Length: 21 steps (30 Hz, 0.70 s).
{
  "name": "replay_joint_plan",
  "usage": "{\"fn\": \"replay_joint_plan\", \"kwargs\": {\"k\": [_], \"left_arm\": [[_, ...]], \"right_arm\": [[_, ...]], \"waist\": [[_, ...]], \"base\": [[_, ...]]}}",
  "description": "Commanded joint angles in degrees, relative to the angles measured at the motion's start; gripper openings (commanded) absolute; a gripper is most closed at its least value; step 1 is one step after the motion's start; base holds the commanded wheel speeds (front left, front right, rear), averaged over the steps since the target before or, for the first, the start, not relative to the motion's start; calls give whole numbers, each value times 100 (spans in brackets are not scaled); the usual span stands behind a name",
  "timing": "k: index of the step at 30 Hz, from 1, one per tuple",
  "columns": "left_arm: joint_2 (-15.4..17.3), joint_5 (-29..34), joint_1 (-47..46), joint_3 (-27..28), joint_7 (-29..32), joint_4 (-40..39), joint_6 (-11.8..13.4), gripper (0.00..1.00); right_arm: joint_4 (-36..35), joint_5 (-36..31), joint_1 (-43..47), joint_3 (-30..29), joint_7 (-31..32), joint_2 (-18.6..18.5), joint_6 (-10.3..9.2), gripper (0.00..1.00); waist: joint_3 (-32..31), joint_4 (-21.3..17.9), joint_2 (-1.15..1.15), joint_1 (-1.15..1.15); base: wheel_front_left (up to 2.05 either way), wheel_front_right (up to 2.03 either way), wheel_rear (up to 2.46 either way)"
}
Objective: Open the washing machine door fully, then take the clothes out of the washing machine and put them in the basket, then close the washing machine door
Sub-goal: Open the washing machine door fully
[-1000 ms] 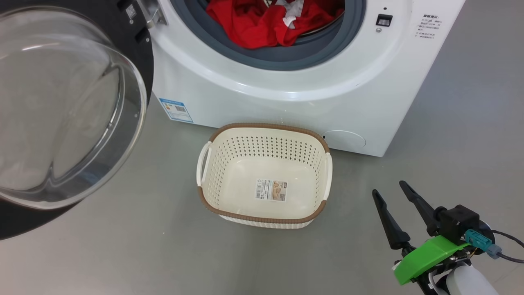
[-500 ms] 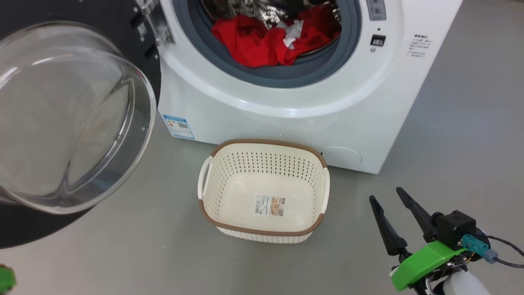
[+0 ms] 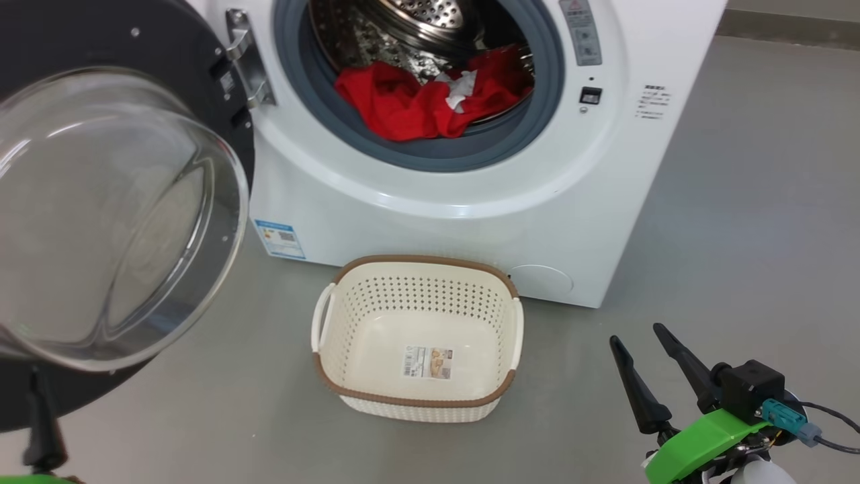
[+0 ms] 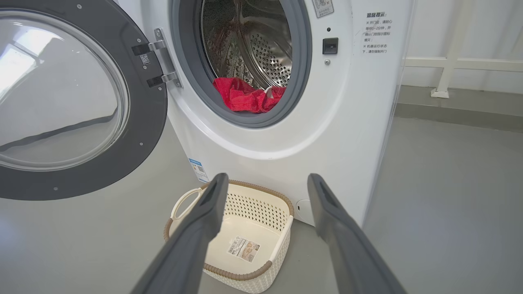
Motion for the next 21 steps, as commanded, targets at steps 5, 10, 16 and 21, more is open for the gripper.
{"fn": "replay_joint_plan", "kwargs": {"k": [5,10,16,21], "left_arm": [[55,133,191,-150,-30,-584,28,100],[68,67,370,-509,-30,-909,28,100],[107,-57,519,-833,-30,-1140,28,100],[111,-176,646,-1075,-30,-1271,28,100]], "right_arm": [[-189,88,78,18,-69,6,9,100],[-228,99,98,-45,-69,-4,9,100],[-290,88,130,-140,-69,-17,9,100],[-341,77,158,-258,-69,-32,9,100]], "waist": [[-79,-308,0,0],[-87,-602,0,0],[-52,-982,0,0],[-34,-1289,0,0]], "base": [[0,0,0],[0,0,0],[0,0,0],[0,0,0]]}}
